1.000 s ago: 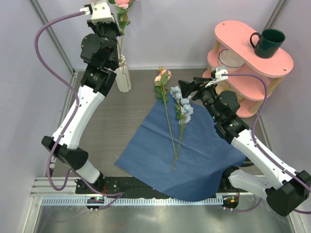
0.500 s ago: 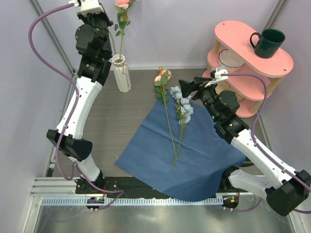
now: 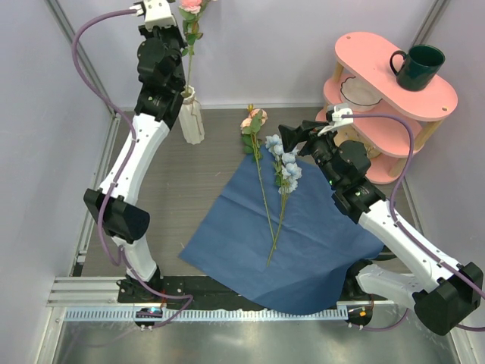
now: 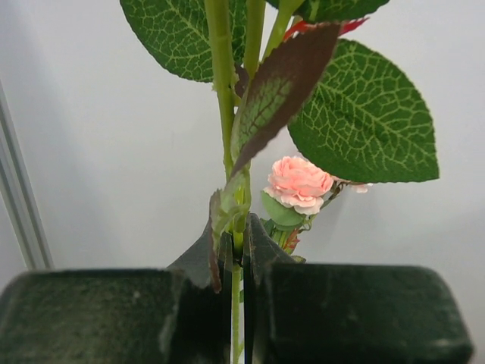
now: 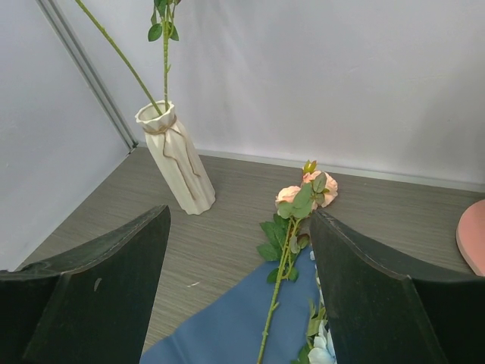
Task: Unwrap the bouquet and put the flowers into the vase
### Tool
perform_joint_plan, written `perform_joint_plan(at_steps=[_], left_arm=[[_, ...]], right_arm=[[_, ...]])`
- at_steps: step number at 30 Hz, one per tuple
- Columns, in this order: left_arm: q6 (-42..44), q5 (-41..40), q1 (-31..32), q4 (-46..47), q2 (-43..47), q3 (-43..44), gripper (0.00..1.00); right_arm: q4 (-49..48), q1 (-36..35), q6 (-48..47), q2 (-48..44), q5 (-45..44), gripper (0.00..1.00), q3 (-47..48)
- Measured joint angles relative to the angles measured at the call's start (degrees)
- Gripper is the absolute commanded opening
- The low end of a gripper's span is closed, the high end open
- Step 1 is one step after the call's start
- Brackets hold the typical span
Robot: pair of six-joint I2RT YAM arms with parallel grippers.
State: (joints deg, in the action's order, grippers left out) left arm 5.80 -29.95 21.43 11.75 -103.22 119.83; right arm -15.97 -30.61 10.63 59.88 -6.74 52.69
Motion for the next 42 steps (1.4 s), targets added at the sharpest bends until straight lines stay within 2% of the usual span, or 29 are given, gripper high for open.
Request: perform_joint_plan(at_steps=[11,21,42], left_arm=[[-3.9,-3.8,-1.8,0.0,-2.4,-5.8,0.00],[-9.4,-5.7,-4.5,-4.5,-7.2,-5.9,0.00],[-17.4,-7.8,-6.2,-8.2,-7.4,-10.2,0.01]], right_arm=[[0.0,0.0,0.0,0.0,-0.3,0.80,0.0],[0.0,0.2,-0.3,0.4,-0.7,0.80,-0.1],[-0.2,0.3,-0.4,1.4,-0.6,0.80,-0.2]])
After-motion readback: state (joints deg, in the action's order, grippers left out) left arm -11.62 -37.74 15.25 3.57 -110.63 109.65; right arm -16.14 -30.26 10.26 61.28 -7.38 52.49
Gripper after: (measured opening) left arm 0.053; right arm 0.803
